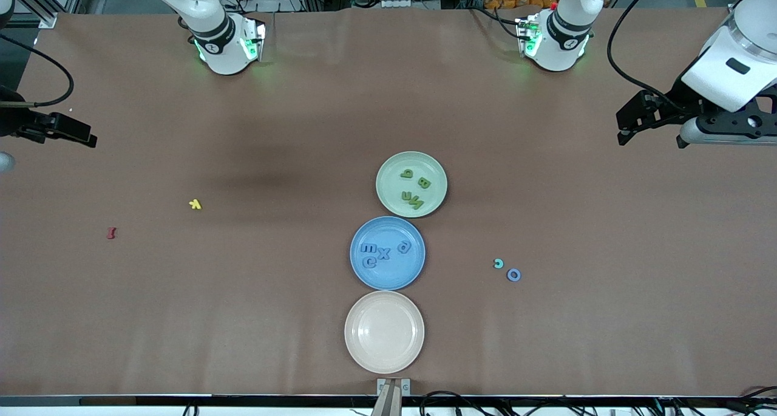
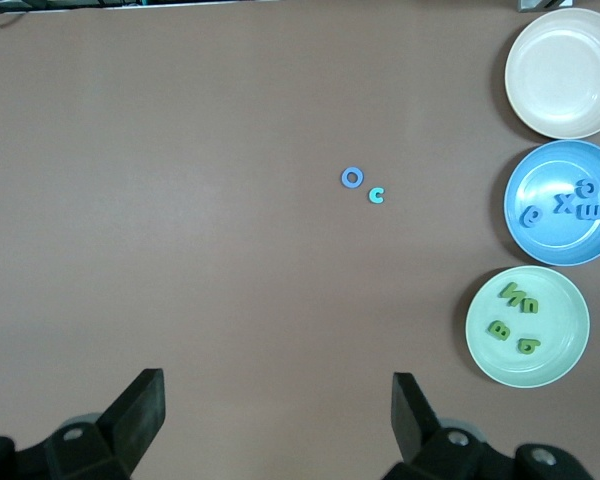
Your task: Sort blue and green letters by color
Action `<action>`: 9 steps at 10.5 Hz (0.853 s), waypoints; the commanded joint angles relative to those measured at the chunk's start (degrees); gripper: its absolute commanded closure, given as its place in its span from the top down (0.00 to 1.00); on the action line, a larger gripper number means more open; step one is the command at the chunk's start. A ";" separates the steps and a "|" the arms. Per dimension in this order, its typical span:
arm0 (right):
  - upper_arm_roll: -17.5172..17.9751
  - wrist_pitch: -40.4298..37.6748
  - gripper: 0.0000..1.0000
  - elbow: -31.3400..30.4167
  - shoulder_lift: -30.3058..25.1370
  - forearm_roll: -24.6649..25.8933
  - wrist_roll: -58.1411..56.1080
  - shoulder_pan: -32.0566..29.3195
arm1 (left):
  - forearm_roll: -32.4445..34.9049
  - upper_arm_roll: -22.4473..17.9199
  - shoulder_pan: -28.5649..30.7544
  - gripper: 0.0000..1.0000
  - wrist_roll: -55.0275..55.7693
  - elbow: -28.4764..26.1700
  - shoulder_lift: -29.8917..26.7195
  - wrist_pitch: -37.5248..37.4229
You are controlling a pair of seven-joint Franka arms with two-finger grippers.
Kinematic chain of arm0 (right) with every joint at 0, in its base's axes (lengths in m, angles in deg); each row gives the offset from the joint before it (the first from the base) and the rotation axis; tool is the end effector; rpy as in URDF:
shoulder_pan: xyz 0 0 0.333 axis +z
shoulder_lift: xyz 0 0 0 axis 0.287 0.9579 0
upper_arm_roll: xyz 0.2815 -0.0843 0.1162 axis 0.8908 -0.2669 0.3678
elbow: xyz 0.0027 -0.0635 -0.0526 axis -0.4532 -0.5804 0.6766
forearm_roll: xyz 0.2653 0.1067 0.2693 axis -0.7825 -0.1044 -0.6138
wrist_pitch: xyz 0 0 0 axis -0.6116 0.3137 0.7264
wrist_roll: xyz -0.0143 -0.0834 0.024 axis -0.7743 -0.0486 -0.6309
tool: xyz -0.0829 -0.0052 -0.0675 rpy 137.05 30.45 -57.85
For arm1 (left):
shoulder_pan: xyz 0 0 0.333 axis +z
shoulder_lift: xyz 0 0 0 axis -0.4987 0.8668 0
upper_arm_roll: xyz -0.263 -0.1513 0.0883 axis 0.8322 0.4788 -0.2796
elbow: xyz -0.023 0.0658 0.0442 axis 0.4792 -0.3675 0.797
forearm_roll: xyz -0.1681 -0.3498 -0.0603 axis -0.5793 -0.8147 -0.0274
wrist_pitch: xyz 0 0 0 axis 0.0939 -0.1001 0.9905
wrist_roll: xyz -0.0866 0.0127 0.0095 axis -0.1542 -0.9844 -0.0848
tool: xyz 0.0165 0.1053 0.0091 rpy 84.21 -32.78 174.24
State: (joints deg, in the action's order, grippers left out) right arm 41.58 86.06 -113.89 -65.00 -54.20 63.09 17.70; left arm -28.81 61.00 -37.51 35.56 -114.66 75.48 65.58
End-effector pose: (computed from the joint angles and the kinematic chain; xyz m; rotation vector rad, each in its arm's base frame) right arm 0.5569 -0.0381 0.6023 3.1293 -0.1592 -0.2223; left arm 0.5554 -0.1210 0.6571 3.1237 -0.0982 0.1647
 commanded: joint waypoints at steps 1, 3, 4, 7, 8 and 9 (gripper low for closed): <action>0.35 -0.32 1.00 1.18 0.36 -0.07 0.64 -0.41 | -1.88 0.30 0.74 1.00 -0.77 0.02 -0.04 1.27; 0.35 -0.32 1.00 1.18 0.36 -0.07 0.64 -0.32 | -2.95 0.12 0.74 1.00 -0.25 -0.15 -0.22 0.92; 0.35 -0.24 1.00 1.18 0.36 -0.07 0.64 -0.32 | -2.95 0.12 0.74 1.00 -0.33 -0.15 -0.30 0.74; 0.35 -0.23 1.00 1.18 0.36 -0.07 0.73 -0.41 | -2.43 -0.14 0.74 1.00 -0.51 -0.15 -0.30 0.65; 0.35 -0.23 1.00 1.18 0.36 -0.07 0.73 -0.32 | -2.34 -0.41 0.92 1.00 -0.86 -0.15 -0.48 0.65; 0.35 -0.23 1.00 1.18 0.36 -0.07 0.73 -0.32 | -2.25 -0.41 1.87 1.00 -1.04 -0.15 -0.48 0.65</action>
State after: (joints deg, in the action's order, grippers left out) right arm 41.58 86.11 -113.77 -65.00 -54.20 63.09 17.70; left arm -30.35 60.79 -37.11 35.56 -114.67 75.48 66.22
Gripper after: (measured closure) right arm 0.000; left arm 0.000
